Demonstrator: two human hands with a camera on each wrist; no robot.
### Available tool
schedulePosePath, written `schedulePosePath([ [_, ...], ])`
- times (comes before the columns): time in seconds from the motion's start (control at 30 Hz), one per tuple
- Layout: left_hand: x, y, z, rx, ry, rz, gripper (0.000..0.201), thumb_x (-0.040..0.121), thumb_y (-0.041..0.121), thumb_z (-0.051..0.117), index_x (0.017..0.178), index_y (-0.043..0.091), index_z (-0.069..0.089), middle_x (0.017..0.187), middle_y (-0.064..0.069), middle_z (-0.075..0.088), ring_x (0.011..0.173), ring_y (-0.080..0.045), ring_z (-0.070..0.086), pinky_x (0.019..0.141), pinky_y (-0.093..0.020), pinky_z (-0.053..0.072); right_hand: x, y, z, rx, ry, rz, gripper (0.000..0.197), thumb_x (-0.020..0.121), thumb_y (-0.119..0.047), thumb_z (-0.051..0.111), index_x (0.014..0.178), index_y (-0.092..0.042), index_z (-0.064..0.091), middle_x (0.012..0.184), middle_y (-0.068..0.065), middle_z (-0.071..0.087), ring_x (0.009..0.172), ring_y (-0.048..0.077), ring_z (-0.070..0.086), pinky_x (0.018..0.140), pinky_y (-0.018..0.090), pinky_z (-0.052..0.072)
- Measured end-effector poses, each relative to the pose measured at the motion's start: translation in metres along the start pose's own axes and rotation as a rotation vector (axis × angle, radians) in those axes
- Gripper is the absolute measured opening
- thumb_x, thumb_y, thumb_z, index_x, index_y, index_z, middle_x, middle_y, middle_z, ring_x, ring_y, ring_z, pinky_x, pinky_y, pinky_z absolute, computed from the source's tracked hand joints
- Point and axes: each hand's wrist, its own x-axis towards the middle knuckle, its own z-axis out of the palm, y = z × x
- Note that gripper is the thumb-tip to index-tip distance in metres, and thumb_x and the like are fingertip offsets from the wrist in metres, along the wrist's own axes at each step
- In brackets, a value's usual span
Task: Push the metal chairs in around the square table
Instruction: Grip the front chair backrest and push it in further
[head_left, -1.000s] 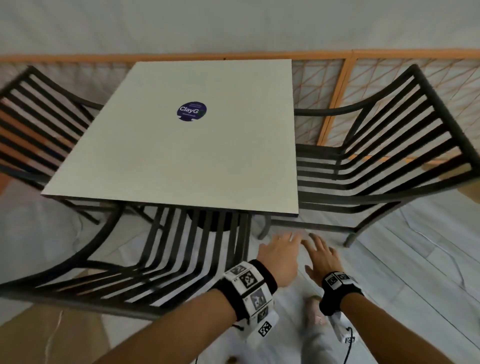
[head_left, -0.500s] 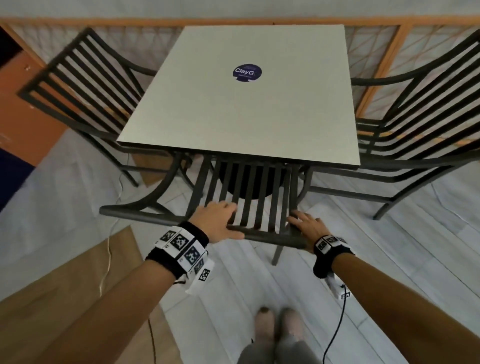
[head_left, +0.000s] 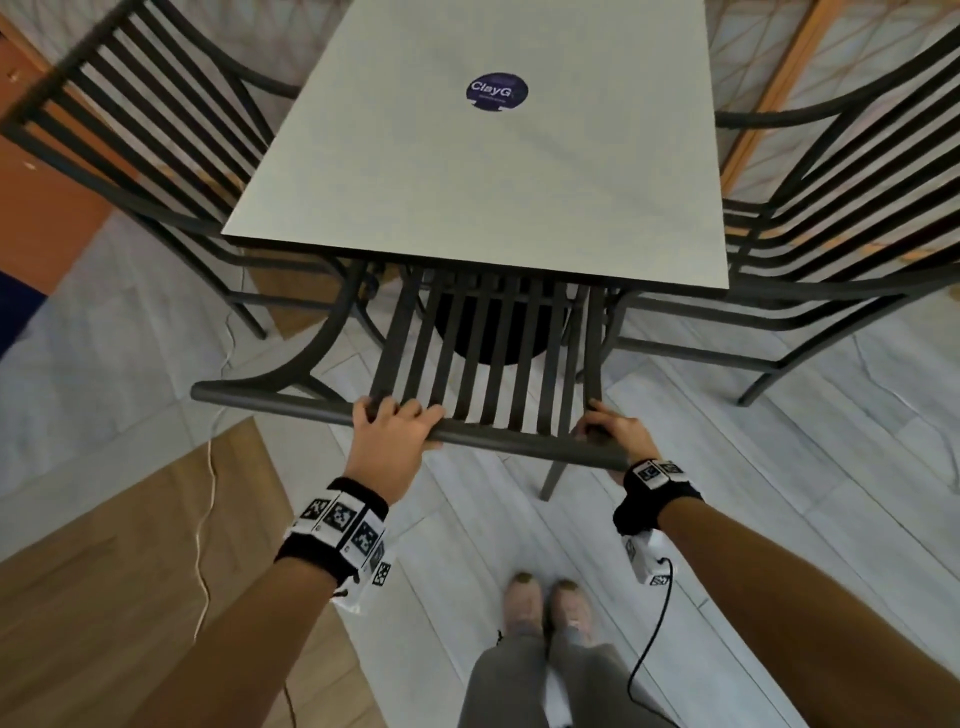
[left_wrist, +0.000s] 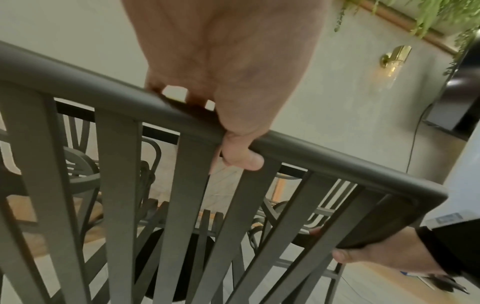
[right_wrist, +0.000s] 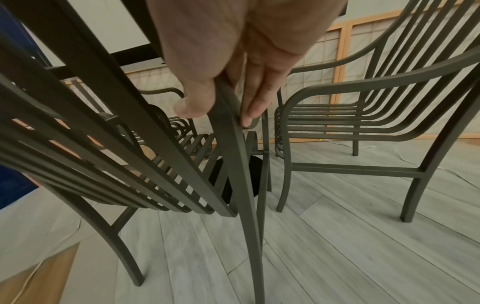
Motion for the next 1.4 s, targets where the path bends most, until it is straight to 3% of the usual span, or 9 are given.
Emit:
schedulePosePath([
  [0.17,-0.007,0.004,0.005,-0.069,-0.021,0.006,0.037,0.086,0.021,0.061,0.122,0.026,0.056,0.111,0.0,0.064,0.112,-0.029,0.052,0.109,-0.062,0.016,-0.008,0.008,0.004,0.026,-0.037,0.022,0.017,0.083,-0.012,0.062,0.092,-0.026,0.063,0.149,0.009,0.04,0.132,0.029,0.044,0.108,0.037,0.038],
  [0.3,0.004,0.001,0.001,-0.115,-0.037,0.021,0.033,0.087,0.012,0.058,0.117,0.027,0.057,0.108,0.005,0.063,0.118,-0.023,0.045,0.11,-0.066,-0.001,0.004,0.006,-0.001,0.0,-0.024,0.017,0.024,0.082,-0.013,0.06,0.079,-0.036,0.055,0.145,0.006,0.047,0.131,0.03,0.046,0.103,0.043,0.045],
  [0.43,0.011,0.0,0.001,-0.16,-0.03,0.003,0.02,0.092,0.017,0.052,0.109,0.026,0.057,0.099,0.005,0.063,0.11,-0.024,0.048,0.112,-0.063,0.005,0.008,0.003,-0.007,-0.024,-0.042,0.018,0.024,0.083,-0.009,0.057,0.082,-0.032,0.056,0.147,0.008,0.043,0.129,0.032,0.046,0.097,0.044,0.048],
  [0.77,-0.004,0.004,0.008,-0.176,-0.01,0.001,0.02,0.092,0.016,0.053,0.109,0.025,0.058,0.098,0.004,0.063,0.109,-0.023,0.048,0.112,-0.058,0.009,-0.014,-0.001,-0.004,-0.062,-0.029,0.049,0.021,0.085,-0.013,0.055,0.083,-0.034,0.055,0.15,0.001,0.039,0.119,0.031,0.056,0.088,0.04,0.053],
  [0.93,-0.005,0.005,0.008,-0.175,-0.002,-0.01,0.019,0.092,0.018,0.054,0.108,0.026,0.058,0.098,0.005,0.062,0.108,-0.023,0.048,0.113,-0.06,0.01,-0.016,-0.008,-0.011,-0.126,-0.06,0.058,0.014,0.089,-0.022,0.052,0.094,-0.032,0.059,0.153,-0.001,0.034,0.112,0.034,0.059,0.091,0.042,0.051],
  [1.1,-0.004,0.006,0.01,-0.187,0.009,-0.021,0.015,0.091,0.017,0.054,0.104,0.025,0.059,0.088,0.011,0.054,0.107,-0.023,0.047,0.113,-0.06,0.008,-0.022,-0.017,-0.02,-0.18,-0.104,0.05,0.024,0.087,-0.015,0.055,0.105,-0.032,0.057,0.153,0.001,0.034,0.114,0.033,0.058,0.094,0.041,0.05],
  [1.2,-0.005,0.007,0.011,-0.21,0.022,-0.036,0.012,0.091,0.021,0.056,0.101,0.025,0.059,0.087,0.014,0.049,0.107,-0.022,0.048,0.113,-0.06,0.008,-0.027,-0.02,-0.027,-0.216,-0.107,0.0,0.028,0.087,-0.014,0.057,0.11,-0.03,0.057,0.146,0.003,0.045,0.11,0.032,0.06,0.092,0.04,0.051],
  [1.3,-0.005,0.013,0.01,-0.236,0.019,-0.061,0.012,0.089,0.031,0.058,0.099,0.024,0.059,0.093,0.01,0.058,0.108,-0.022,0.049,0.114,-0.059,0.008,-0.039,-0.026,-0.036,-0.22,-0.112,-0.033,0.03,0.087,-0.013,0.056,0.111,-0.03,0.058,0.123,0.004,0.063,0.1,0.029,0.062,0.084,0.037,0.051],
  [1.4,-0.007,0.019,0.011,-0.217,0.056,-0.09,0.022,0.088,0.039,0.058,0.099,0.021,0.059,0.099,0.004,0.061,0.11,-0.023,0.049,0.115,-0.057,0.008,-0.05,-0.03,-0.04,-0.167,-0.079,-0.04,0.025,0.086,-0.022,0.063,0.109,-0.031,0.06,0.108,0.0,0.068,0.094,0.026,0.063,0.078,0.034,0.049],
])
